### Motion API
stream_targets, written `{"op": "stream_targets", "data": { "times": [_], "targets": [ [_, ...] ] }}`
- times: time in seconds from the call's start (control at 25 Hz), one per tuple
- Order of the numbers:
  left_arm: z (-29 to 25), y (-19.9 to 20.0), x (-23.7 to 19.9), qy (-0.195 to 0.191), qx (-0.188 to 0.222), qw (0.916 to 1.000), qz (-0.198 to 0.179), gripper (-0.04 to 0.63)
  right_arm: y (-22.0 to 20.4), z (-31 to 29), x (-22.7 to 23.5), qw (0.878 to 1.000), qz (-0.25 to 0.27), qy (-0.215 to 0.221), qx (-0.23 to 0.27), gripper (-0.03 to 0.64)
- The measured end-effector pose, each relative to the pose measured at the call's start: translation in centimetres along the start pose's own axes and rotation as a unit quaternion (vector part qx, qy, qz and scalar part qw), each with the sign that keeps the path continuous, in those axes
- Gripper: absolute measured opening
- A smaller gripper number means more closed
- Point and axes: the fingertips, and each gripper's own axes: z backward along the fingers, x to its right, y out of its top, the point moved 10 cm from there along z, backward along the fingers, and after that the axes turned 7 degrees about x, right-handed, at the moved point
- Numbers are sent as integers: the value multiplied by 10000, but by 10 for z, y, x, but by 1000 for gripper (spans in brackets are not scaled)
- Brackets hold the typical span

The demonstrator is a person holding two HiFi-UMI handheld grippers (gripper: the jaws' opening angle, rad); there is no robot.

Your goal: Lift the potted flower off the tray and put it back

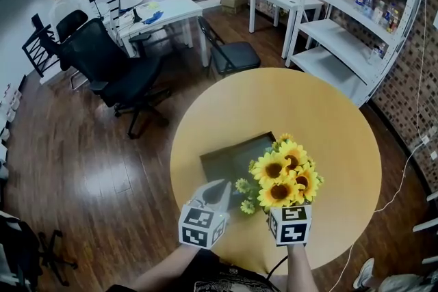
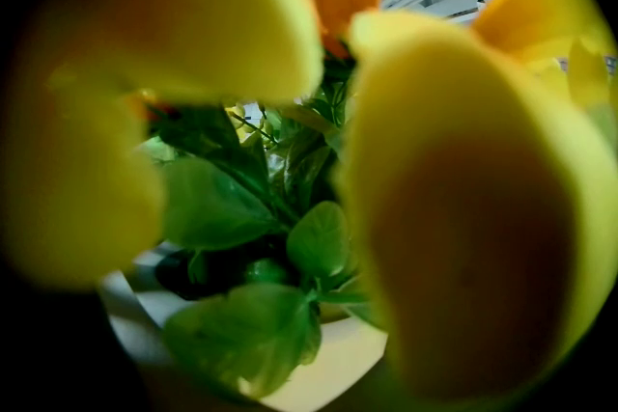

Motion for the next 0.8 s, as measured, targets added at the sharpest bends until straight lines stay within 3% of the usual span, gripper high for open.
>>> {"op": "stream_targets", "data": {
  "times": [0.24,0.8],
  "targets": [
    [1,-1,2,21,-26,10000,44,3,-8,-14,4,9999,15,5,-125,505],
    [-11,-1,-38,75,-179,9996,208,3,-21,-111,-10,9986,239,68,-464,505]
  ]
}}
